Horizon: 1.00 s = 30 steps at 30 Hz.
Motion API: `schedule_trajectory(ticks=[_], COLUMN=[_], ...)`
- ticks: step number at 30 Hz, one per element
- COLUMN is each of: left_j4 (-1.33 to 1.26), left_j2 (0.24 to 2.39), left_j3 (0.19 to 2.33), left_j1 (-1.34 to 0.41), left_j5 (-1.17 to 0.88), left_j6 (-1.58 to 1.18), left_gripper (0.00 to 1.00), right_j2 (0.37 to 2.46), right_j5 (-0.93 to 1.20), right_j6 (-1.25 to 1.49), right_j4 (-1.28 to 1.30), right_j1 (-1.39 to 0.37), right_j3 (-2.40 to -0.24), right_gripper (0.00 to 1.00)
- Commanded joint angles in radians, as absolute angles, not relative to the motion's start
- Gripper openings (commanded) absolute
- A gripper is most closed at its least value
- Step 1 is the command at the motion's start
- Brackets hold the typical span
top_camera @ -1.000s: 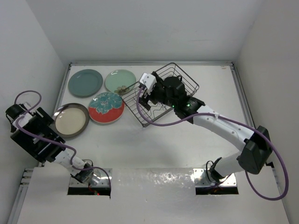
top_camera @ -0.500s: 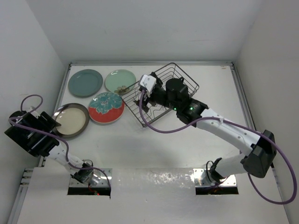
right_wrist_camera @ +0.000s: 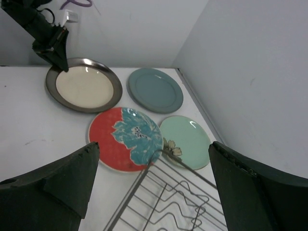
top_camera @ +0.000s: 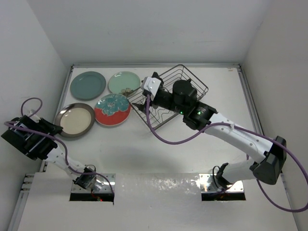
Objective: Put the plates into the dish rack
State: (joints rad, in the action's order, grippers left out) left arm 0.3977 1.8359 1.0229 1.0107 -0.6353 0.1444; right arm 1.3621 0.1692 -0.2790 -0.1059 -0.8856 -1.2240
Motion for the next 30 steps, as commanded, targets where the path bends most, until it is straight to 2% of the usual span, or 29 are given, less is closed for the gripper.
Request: schedule_trajectory(ticks=[1,8,13,21,26,30], left_j4=[0.431,0.564,0.698,0.770,0.811,0.799], left_j2=[1.870,1.810,1.744,1.671,1.620,1.594], left_j3=[1.051,1.150,1.316,1.416,1.462,1.473], left_j1=[0.989,0.991,0.991,0.966,0.861,0.784], left_j5=[-0.589,-0.630,-0.681,-0.675,-0.622,-0.558], left_j6=[0.212,0.300,0.396,0.454,0.525,0.543], left_gripper=[0.00,0.00,0.00,0.00,0.00,0.00], right_j2=[1.335,1.335,1.345,1.448,1.540,1.511], right_j5=[0.202,0.196,0.153,-0.125,-0.189,-0.198], right_j6=[-0.293,-0.328,-0.299,-0.236,-0.131,-0.127], right_j4=[-0.160,-0.167,-0.160,0.067,0.218,0.181], right_j1=[-0.902,-0.916,-0.916,-0.907,-0.851,-0.847], right_j3=[-1.275,-1.276,-1.273,-1.412,-1.517,-1.467], right_gripper=[0.94,0.94,0.94,0.93,0.91,0.92])
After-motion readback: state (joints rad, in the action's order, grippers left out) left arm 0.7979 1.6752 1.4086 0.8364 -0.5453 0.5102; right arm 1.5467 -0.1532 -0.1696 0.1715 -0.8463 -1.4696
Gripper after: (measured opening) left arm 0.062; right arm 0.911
